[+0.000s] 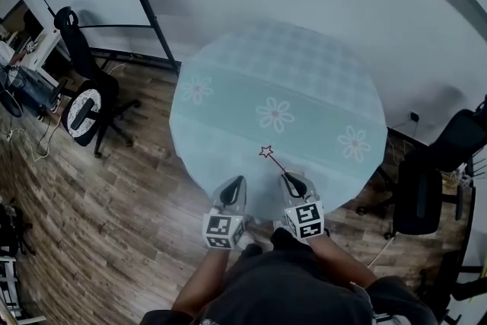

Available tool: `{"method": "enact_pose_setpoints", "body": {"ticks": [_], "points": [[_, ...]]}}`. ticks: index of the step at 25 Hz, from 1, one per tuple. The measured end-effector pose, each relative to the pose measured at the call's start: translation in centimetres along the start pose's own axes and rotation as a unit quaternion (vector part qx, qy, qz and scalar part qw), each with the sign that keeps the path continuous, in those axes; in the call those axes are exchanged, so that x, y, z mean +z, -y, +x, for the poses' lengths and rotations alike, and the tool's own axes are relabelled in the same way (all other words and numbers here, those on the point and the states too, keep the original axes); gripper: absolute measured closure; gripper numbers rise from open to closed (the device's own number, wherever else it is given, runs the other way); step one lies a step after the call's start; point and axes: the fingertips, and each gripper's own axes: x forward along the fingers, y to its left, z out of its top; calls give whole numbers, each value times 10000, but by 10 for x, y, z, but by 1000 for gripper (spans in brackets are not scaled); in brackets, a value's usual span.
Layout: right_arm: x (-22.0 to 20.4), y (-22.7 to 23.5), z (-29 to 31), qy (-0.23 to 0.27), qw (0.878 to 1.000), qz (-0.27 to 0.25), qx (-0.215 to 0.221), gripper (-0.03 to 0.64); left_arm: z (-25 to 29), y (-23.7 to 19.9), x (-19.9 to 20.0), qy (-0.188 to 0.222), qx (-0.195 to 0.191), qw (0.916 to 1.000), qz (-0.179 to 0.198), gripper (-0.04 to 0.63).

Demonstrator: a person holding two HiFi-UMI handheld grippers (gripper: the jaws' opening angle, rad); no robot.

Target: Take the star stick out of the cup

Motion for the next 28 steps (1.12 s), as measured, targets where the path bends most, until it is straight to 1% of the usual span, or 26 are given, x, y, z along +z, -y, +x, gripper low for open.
{"method": "enact_pose_setpoints", "body": {"ticks": [5,9,11,19,24,28], "points": [[-16,10,16,-302,9992,-265,22,566,5,-2,-12,-95,160,9998,-98,591],[-25,12,28,-581,9971,-476,139,554,7,0,-20,-159,229,9995,-136,591],[-29,13,34,-652,9959,-588,198,552,7,-1,-22,-170,281,9994,-126,591],[-35,13,53,-804,9930,-766,407,552,11,-7,-28,-267,435,9986,-149,591],[-36,11,57,-868,9907,-953,446,552,13,-8,-25,-192,406,9988,-189,591],[-35,14,57,-1026,9881,-1080,396,552,17,-6,-25,-191,376,9988,-234,591]]}}
